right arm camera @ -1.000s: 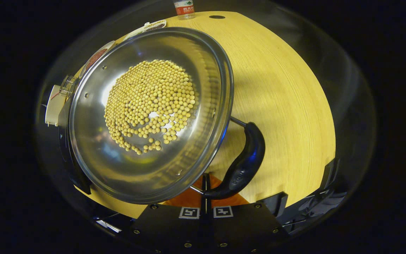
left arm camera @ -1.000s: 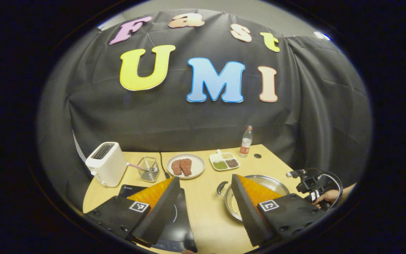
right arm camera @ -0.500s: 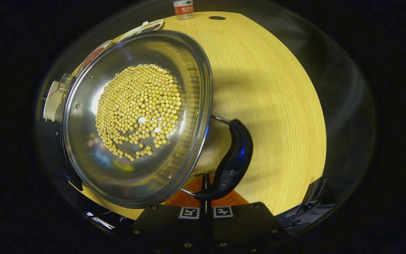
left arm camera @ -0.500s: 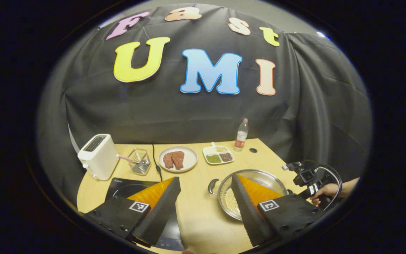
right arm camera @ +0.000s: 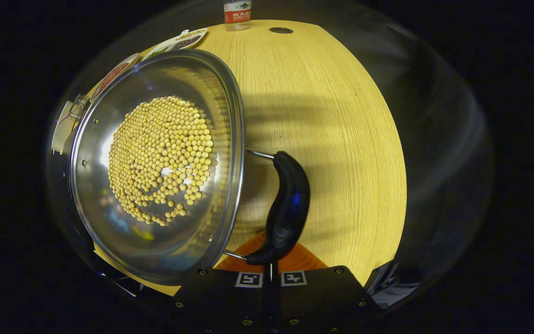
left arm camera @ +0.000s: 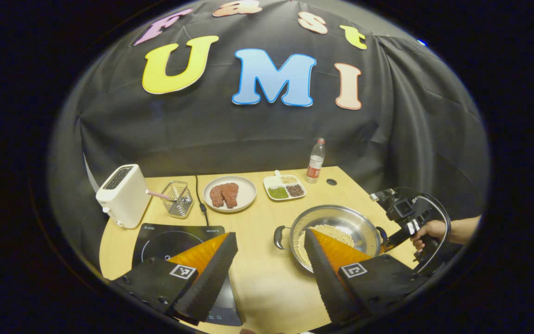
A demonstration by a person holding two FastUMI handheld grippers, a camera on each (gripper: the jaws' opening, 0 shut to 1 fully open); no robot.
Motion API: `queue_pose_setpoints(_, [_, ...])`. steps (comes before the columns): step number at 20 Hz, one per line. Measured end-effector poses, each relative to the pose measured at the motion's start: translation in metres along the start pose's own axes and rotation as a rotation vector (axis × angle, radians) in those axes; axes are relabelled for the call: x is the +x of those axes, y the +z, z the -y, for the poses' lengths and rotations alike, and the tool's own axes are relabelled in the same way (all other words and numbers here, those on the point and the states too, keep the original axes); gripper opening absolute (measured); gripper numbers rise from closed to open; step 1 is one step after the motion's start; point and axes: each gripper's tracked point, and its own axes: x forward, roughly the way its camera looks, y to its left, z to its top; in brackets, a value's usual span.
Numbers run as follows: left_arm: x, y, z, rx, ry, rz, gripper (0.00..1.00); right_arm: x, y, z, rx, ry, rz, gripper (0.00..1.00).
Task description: First push the handle of the pot to place it horizontally, then grasp the pot with both hands and set it on the induction cooktop.
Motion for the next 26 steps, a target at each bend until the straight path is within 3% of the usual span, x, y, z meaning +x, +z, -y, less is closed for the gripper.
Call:
queue_pose_setpoints(8, [0.004, -0.002, 0.006, 0.012, -0.012, -0.01, 0.99, -0.009, 0.015, 0.008, -0.116, -0.066, 0.028, 0.0])
queue_pose_setpoints(13, [0.013, -0.002, 0.013, -0.001, -0.023, -0.024, 0.99, -0.029, 0.012, 0.005, -0.032, 0.015, 0.059, 0.0])
queue_pose_setpoints(15, [0.017, 0.002, 0.019, 0.005, -0.036, -0.023, 0.98, -0.043, 0.013, 0.005, -0.002, 0.044, 0.072, 0.1])
queue_pose_setpoints(16, [0.018, 0.004, 0.022, 0.012, -0.042, -0.022, 0.99, -0.051, 0.005, 0.009, 0.005, 0.048, 0.081, 0.23])
queue_pose_setpoints(17, [0.021, 0.006, 0.025, 0.017, -0.048, -0.022, 0.99, -0.056, 0.001, 0.012, 0.008, 0.055, 0.093, 0.28])
queue_pose_setpoints(18, [0.023, 0.007, 0.027, 0.019, -0.054, -0.023, 0.99, -0.063, -0.001, 0.015, 0.012, 0.06, 0.107, 0.47])
queue_pose_setpoints(19, [0.025, 0.008, 0.029, 0.018, -0.059, -0.026, 0.99, -0.069, -0.001, 0.016, 0.016, 0.066, 0.12, 0.55])
queue_pose_setpoints(20, [0.026, 0.005, 0.029, 0.015, -0.063, -0.027, 0.97, -0.077, 0.0, 0.017, 0.024, 0.077, 0.138, 0.7])
queue_pose_setpoints(22, [0.032, 0.009, 0.031, 0.007, -0.063, -0.025, 0.98, -0.092, 0.002, 0.015, 0.043, 0.099, 0.186, 0.92])
queue_pose_setpoints(26, [0.047, 0.008, 0.033, 0.007, -0.062, 0.012, 0.96, -0.119, 0.016, 0.008, 0.102, 0.148, 0.313, 0.94])
